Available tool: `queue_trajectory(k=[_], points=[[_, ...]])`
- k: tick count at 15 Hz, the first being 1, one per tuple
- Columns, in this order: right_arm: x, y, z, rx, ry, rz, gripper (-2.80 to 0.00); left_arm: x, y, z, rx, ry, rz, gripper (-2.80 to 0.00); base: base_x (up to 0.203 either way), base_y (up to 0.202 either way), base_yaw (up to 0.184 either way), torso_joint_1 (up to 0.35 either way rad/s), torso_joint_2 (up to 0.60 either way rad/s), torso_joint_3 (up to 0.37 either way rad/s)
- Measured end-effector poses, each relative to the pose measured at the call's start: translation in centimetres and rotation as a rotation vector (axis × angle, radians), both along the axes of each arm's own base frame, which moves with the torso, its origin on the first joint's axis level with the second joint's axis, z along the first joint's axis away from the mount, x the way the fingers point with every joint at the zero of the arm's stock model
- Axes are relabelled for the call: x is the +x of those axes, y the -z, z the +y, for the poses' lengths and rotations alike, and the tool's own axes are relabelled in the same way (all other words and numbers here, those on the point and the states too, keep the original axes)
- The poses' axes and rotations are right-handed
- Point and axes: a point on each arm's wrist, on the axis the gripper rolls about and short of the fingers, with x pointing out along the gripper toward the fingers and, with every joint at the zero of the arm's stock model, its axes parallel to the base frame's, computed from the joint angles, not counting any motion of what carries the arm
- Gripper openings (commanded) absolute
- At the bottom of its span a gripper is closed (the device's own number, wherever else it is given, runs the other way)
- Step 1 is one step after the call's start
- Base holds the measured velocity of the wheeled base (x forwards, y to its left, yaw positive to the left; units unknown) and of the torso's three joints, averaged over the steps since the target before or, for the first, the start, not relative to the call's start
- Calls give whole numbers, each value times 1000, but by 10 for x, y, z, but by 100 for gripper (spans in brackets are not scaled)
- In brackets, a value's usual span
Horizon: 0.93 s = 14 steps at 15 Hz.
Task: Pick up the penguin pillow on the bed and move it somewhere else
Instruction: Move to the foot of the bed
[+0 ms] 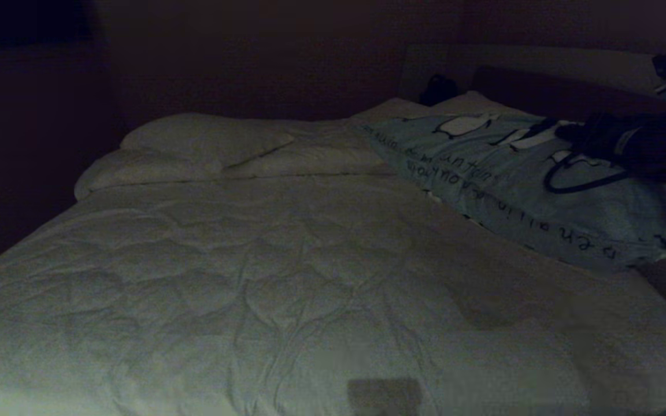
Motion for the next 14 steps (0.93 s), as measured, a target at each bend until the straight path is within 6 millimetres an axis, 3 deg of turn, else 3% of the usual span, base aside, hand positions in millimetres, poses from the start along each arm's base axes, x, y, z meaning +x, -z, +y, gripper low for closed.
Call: queue_trajectory(k=[14], points=[[1, 5, 2, -7, -17, 16, -280, 0, 0, 0, 4, -1, 0, -280, 0, 197, -1, 2, 2, 2]])
